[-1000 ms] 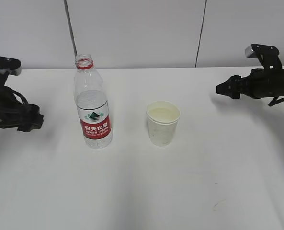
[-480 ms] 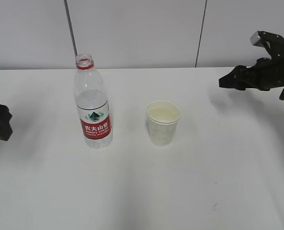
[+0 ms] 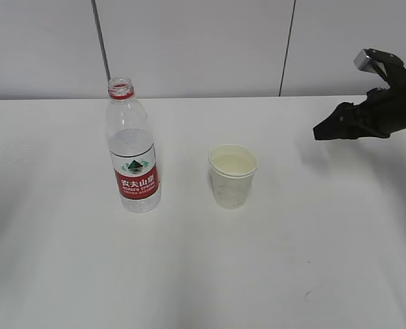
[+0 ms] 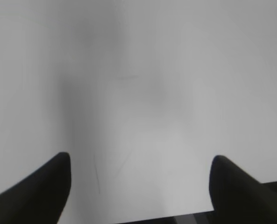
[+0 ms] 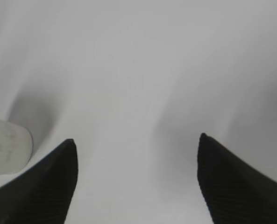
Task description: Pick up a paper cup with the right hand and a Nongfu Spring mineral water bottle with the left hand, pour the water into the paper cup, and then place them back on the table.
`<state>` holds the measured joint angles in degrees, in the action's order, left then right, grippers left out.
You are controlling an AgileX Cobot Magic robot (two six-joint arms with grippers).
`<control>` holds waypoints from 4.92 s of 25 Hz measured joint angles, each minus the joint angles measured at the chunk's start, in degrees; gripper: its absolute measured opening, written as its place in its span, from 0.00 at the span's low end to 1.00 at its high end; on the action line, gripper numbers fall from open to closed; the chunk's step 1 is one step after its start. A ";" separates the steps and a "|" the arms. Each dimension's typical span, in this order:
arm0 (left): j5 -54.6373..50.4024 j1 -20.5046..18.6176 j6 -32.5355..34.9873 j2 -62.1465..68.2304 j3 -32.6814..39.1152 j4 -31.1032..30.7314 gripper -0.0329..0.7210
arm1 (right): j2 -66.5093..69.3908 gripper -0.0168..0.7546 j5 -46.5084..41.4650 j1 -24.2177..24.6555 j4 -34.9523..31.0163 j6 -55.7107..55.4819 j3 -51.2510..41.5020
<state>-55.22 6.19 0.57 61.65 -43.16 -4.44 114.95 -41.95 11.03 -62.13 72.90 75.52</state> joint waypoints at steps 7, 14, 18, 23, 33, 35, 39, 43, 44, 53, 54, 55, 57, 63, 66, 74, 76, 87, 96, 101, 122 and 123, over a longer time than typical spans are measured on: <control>-4.50 0.00 -1.83 -17.16 5.92 0.05 0.78 | 0.00 0.79 -2.26 0.00 1.80 -1.58 0.00; -8.64 0.00 -2.99 -29.63 8.28 0.20 0.78 | 0.00 0.78 -2.82 0.00 1.90 -1.89 0.00; -9.59 0.00 -2.99 -36.11 10.44 0.82 0.78 | 0.00 0.78 -3.43 0.00 1.90 -1.89 0.00; -7.89 0.00 -2.99 -45.57 13.07 1.27 0.78 | 0.00 0.78 -4.11 0.00 2.01 -1.89 0.00; -7.76 0.00 -3.03 -52.54 13.32 1.27 0.78 | 0.00 0.78 -4.20 0.00 2.04 -1.89 0.00; -7.76 0.00 -3.03 -53.35 13.32 1.27 0.78 | 0.00 0.78 -4.20 0.00 2.04 -1.89 0.00; -7.76 0.00 -3.03 -56.13 13.32 1.31 0.78 | 0.00 0.78 -4.20 0.00 2.04 -1.89 0.00; -7.82 0.00 -3.03 -60.40 13.32 1.31 0.78 | 0.00 0.78 -4.20 0.00 2.04 -1.89 0.00; -7.90 0.00 -3.03 -61.43 13.32 1.31 0.78 | 0.00 0.78 -4.08 0.00 2.15 -1.89 0.00; -7.95 0.00 -3.03 -61.92 13.32 1.59 0.78 | -0.03 0.78 -3.84 0.00 2.15 -1.89 0.00; -7.95 0.00 -3.03 -61.92 13.32 1.64 0.78 | -0.03 0.78 -3.82 0.00 2.15 -1.89 0.00; -7.95 0.00 -3.03 -61.92 13.32 1.70 0.78 | -0.03 0.78 -3.71 0.00 2.15 -1.89 0.00; -7.95 0.00 -3.03 -61.92 13.32 1.75 0.78 | -0.03 0.78 -3.71 0.00 2.15 -1.89 0.00; -7.96 0.00 -3.03 -61.92 13.32 1.75 0.78 | -0.03 0.78 -3.55 0.00 2.15 -1.89 0.00; -7.96 0.00 -3.03 -61.92 13.32 1.75 0.78 | -0.03 0.78 -3.55 0.00 2.15 -1.89 0.00; -7.96 0.00 -3.03 -61.92 13.32 1.75 0.77 | -0.03 0.78 -3.55 0.00 2.15 -1.89 0.00; -7.96 0.00 -3.03 -61.92 13.32 1.75 0.77 | -0.03 0.78 -3.55 0.00 2.15 -1.89 0.00; -7.96 0.00 -3.03 -61.92 13.32 1.80 0.77 | -2.25 0.78 -1.90 0.00 -17.36 15.15 -1.98; -8.01 0.00 -3.03 -61.92 13.32 1.80 0.77 | -11.94 0.78 20.17 -2.07 -40.77 36.95 -11.99; -8.01 0.00 -3.03 -61.92 13.32 1.80 0.77 | -14.67 0.78 22.31 -4.53 -40.78 37.67 -15.30; -8.01 0.00 -3.03 -61.87 13.32 1.80 0.72 | -29.91 0.78 9.11 -7.01 24.84 -26.12 -16.07; -8.01 0.00 -3.03 -61.87 13.32 1.80 0.72 | -30.95 0.78 7.85 -7.14 28.17 -30.17 -16.07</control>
<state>-63.23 6.19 -2.47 -0.22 -29.84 -2.65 84.00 -34.10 3.88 -33.96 42.72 59.45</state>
